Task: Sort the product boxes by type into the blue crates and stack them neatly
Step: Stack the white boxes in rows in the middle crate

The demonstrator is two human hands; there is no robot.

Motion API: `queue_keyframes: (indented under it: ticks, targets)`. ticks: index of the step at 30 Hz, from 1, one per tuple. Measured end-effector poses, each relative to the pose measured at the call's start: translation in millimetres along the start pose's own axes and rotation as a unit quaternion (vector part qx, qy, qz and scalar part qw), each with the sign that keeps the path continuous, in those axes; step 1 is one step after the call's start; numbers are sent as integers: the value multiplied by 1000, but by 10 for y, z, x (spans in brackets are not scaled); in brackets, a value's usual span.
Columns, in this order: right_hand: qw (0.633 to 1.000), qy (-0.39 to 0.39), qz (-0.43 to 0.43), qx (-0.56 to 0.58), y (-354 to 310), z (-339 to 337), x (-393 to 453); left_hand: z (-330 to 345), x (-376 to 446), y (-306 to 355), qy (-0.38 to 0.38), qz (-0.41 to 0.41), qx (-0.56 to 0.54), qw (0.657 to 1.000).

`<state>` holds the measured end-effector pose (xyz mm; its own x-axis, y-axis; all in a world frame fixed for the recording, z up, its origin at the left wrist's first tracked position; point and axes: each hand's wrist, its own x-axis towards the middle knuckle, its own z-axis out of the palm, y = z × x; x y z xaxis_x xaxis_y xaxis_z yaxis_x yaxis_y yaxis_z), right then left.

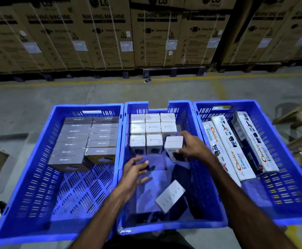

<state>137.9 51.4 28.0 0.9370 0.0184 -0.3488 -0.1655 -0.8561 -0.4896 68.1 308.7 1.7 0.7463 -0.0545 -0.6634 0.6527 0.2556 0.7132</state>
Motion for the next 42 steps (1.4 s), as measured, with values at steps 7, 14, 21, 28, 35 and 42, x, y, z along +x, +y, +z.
queue_keyframes:
  ticks: [7,14,21,28,35,42]
  targets:
    - [997,40,52,-31,-31,266,289,111,42,69,23,-9,27,999]
    - [994,83,63,22,50,497,496,143,234,30,46,-39,39,997]
    - [974,108,139,145,122,639,472,190,498,30,12,-123,-73,990]
    - [860,28,217,461,125,886,491,264,698,152,30,-152,-303,940]
    - [808,47,204,550,185,1030,463,258,909,81,-34,-116,-377,918]
    - [802,53,187,565,268,1082,381,232,937,-10,-59,-116,-355,926]
